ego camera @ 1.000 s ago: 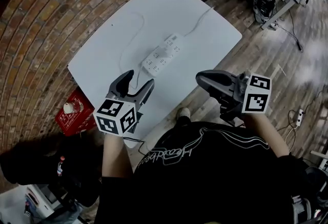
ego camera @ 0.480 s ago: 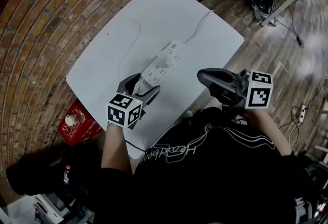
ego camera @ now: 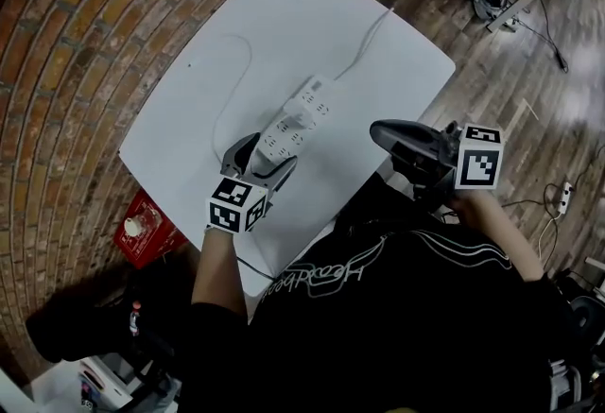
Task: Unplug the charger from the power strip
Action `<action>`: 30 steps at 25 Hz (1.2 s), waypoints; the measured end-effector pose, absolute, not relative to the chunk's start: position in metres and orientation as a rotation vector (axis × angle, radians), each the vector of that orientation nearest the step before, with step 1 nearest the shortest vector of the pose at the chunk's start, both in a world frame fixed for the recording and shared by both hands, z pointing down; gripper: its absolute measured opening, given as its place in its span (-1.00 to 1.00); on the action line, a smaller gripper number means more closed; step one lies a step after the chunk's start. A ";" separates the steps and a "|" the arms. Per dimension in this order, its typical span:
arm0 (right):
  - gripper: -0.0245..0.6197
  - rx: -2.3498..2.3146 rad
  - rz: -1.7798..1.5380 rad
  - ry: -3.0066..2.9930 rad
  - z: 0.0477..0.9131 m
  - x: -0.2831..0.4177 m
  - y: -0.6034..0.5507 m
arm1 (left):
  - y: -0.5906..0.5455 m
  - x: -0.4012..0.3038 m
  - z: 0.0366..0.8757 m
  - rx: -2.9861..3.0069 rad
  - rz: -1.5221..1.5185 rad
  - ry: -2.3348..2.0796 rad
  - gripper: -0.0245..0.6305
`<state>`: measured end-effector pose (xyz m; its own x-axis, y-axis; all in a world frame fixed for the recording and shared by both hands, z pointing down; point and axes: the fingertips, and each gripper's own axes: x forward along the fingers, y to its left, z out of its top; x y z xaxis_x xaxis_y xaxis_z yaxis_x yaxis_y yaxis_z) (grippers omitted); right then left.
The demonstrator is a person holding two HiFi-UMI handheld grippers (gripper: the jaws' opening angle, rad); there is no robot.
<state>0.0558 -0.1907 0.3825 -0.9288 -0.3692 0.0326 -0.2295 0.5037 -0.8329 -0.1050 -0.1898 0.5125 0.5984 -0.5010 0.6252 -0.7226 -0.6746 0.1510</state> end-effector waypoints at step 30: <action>-0.92 -0.731 -1.107 2.936 0.451 0.009 -0.207 | -0.195 -0.102 0.546 2.555 0.818 -1.115 0.14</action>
